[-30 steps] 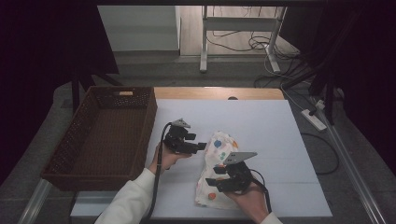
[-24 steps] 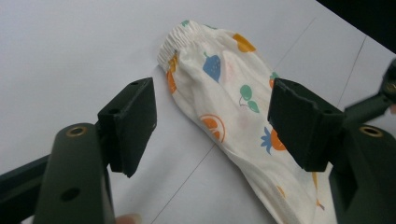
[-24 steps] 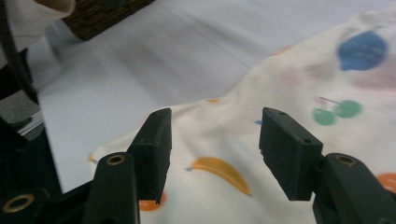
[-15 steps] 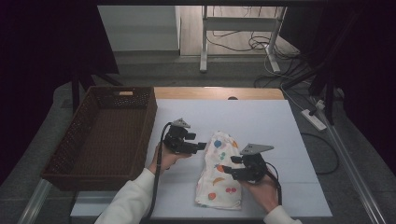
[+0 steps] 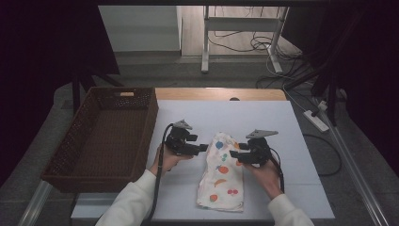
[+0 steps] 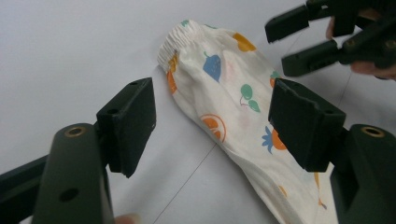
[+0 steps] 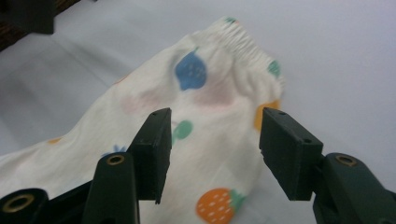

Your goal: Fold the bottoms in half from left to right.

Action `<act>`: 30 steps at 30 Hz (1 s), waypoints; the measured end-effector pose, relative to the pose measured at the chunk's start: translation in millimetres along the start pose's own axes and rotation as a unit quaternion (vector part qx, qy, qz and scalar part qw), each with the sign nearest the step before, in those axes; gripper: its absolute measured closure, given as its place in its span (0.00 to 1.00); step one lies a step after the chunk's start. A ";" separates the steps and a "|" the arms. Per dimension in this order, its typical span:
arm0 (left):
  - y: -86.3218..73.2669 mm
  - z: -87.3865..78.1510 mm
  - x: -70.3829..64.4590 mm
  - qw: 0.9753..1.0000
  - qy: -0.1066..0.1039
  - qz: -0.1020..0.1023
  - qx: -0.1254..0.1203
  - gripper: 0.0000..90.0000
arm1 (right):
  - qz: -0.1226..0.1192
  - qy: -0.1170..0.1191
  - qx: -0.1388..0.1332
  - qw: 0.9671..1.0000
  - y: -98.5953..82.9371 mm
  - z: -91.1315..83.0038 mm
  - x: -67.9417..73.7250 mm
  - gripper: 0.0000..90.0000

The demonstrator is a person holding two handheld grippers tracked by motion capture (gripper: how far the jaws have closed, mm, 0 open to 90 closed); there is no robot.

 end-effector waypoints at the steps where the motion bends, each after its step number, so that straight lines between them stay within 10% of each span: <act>1: -0.1 0.1 0.0 1.000 0.000 0.000 0.000 0.34 | 0.001 -0.001 -0.001 1.000 1.7 0.8 -3.0 0.49; 21: -0.8 0.6 3.5 1.000 -0.002 -0.005 0.001 0.34 | 0.023 0.004 0.039 0.999 19.6 56.1 -43.9 0.61; 30: -1.4 0.3 5.2 1.000 0.000 -0.008 0.000 0.34 | -0.070 -0.043 0.072 0.994 22.4 61.3 -27.8 0.82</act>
Point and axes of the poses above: each handheld gripper's, and its own axes: z roughly forward along the jaws, y roughly out of its top, x roughly to its left, the point moved 2 cm from there along z, roughly forward along the jaws, and after that the axes turned 12 degrees about -z, right-handed, at the moved point
